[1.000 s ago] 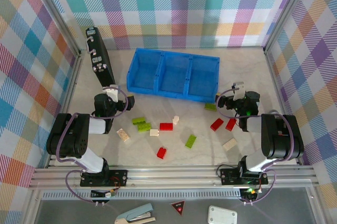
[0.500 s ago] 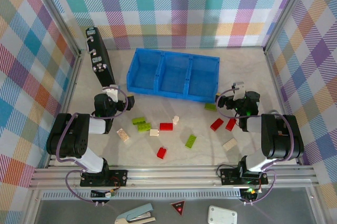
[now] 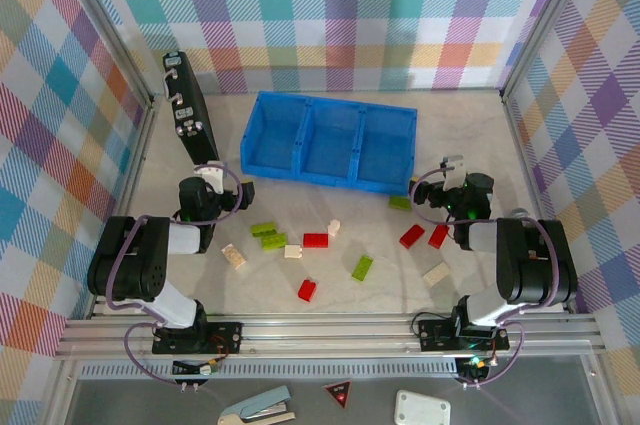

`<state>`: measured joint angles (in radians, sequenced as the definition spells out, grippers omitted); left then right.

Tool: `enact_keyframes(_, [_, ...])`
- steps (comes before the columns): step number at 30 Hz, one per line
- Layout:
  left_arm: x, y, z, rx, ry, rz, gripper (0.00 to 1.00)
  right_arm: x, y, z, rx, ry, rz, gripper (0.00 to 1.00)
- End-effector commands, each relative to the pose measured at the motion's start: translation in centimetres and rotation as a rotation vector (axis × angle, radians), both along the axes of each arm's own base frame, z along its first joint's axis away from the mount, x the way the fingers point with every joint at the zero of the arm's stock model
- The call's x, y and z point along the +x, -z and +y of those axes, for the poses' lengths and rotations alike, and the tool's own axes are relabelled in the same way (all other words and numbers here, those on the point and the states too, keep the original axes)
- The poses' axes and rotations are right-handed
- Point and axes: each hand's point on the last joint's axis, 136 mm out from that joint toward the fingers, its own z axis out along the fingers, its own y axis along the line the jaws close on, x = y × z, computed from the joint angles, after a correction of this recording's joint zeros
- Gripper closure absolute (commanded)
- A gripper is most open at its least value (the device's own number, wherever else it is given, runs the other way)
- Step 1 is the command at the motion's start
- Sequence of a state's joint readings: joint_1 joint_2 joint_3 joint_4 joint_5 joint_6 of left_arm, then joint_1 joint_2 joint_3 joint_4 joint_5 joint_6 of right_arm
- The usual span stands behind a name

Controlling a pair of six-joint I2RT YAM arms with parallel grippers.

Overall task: Sort the legos into containers by color
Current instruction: Pick up the lego from the middle-right of the table.

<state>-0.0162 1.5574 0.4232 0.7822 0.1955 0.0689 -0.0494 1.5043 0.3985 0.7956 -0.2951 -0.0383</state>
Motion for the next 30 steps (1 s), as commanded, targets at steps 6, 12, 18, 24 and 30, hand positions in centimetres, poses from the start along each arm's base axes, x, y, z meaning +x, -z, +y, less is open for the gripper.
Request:
enact_keyframes(6, [0.8, -3.6, 1.1, 0.002, -0.056, 0.01, 0.0, -0.8, -2.7, 0.4, 0.003, -0.011, -0.026, 0.01])
enact_keyframes(12, [0.4, -6.3, 3.3, 0.029, -0.188, 0.022, 0.0, -1.9, -2.1, 0.8, 0.02, -0.02, 0.074, 0.0])
enact_keyframes(18, [-0.3, -9.6, 4.2, -0.017, -0.269, 0.087, 0.0, -3.4, -2.0, 1.3, 0.061, 0.006, 0.183, 0.03])
enact_keyframes(24, [-1.9, -10.7, 2.5, -0.073, -0.199, 0.246, 0.0, -5.1, -2.3, 2.1, 0.016, 0.025, 0.313, 0.06])
enact_keyframes(30, [-4.3, -11.5, 0.6, -0.111, -0.098, 0.373, 0.0, -7.4, -3.4, 1.8, 0.063, 0.082, 0.412, 0.1])
